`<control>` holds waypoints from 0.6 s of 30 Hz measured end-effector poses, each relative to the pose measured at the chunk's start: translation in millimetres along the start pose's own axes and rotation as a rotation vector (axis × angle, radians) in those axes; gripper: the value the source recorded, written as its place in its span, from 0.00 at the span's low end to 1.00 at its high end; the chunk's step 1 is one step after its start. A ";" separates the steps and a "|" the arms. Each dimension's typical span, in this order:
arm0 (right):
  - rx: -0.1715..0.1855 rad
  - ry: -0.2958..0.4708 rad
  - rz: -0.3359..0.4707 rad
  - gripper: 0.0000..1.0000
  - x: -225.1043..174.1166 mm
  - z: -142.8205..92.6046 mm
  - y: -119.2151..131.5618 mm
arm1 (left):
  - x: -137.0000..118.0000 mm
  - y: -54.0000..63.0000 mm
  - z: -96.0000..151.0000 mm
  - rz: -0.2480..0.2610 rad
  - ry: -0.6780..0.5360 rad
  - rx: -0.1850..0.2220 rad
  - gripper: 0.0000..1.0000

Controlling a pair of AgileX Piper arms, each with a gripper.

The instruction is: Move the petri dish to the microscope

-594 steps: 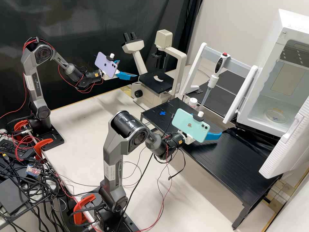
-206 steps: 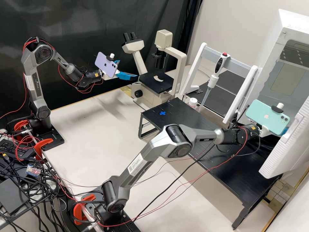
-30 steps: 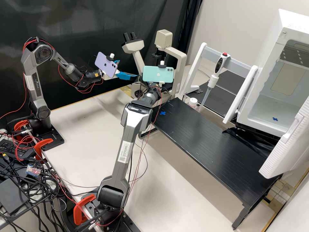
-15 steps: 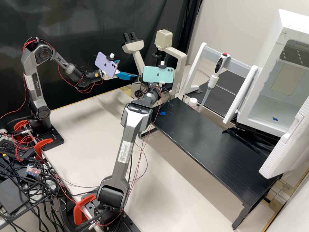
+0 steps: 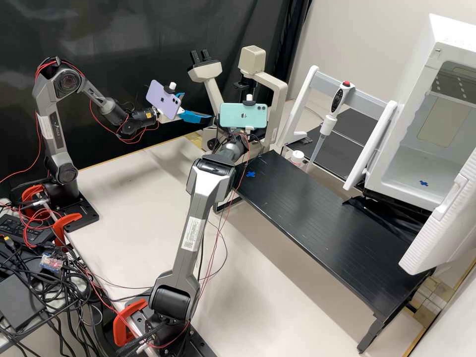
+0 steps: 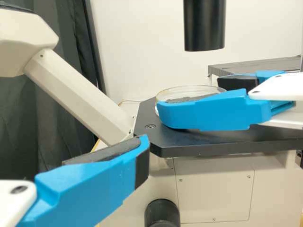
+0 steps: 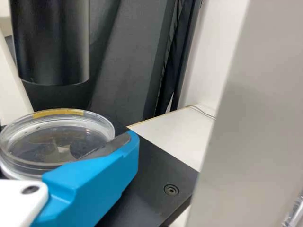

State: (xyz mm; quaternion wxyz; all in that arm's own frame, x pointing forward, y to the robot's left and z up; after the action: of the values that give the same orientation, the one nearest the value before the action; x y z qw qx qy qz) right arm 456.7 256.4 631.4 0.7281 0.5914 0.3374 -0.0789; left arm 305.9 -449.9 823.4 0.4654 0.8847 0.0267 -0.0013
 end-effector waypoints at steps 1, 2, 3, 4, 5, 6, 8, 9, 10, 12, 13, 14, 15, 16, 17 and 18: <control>0.003 -0.002 -0.003 1.00 -1.0 0.3 -0.5 | 0.0 0.0 0.0 0.000 0.000 0.000 1.00; 0.010 -0.005 -0.004 1.00 -2.3 0.4 -0.8 | 0.0 0.0 0.0 0.000 0.000 0.000 1.00; 0.025 -0.010 -0.004 1.00 -4.4 0.9 -1.3 | 0.0 0.0 0.0 0.000 0.000 0.000 1.00; 0.041 -0.014 0.001 1.00 -6.6 0.8 -0.7 | 0.0 0.0 0.0 0.000 0.000 0.000 1.00; 0.042 -0.015 0.003 1.00 -8.5 1.8 -0.8 | 0.0 0.0 0.0 0.000 0.000 0.000 1.00; 0.054 -0.013 0.012 1.00 -11.5 1.8 0.9 | 0.0 0.0 0.0 0.000 0.000 0.000 1.00; 0.055 -0.016 0.018 1.00 -16.5 4.4 1.3 | 0.0 0.0 0.0 0.000 0.000 0.000 1.00; 0.063 -0.014 0.024 1.00 -19.5 5.0 2.4 | 0.0 0.0 0.0 0.000 0.000 0.000 1.00; 0.065 -0.010 0.030 1.00 -23.7 5.0 3.9 | 0.0 0.0 0.0 0.000 0.000 0.000 1.00; 0.064 -0.001 0.044 1.00 -33.0 4.6 7.1 | 0.0 0.0 0.0 0.000 0.000 0.000 1.00; 0.071 0.005 0.056 1.00 -39.2 3.9 11.0 | 0.0 0.0 0.0 0.000 0.000 0.000 1.00; 0.071 0.004 0.055 1.00 -41.6 4.2 9.9 | 0.0 0.0 0.0 0.000 0.000 0.000 1.00; 0.068 0.007 0.058 1.00 -48.6 3.7 10.2 | 0.0 0.0 0.0 0.000 0.000 0.000 1.00; 0.067 0.006 0.061 1.00 -54.6 2.7 11.9 | 0.0 0.0 0.0 0.000 0.000 0.000 1.00; 0.065 0.009 0.060 1.00 -62.0 3.1 10.2 | 0.0 0.0 0.0 0.000 0.000 0.000 1.00; 0.068 0.018 0.069 1.00 -65.4 1.3 12.1 | 0.0 0.0 0.0 0.000 0.000 0.000 1.00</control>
State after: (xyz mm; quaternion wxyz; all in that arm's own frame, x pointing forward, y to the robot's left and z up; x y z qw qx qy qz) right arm 413.7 240.1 679.5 0.7069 0.6277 0.3206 -0.0596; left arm 305.9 -449.9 823.4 0.4654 0.8847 0.0267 -0.0013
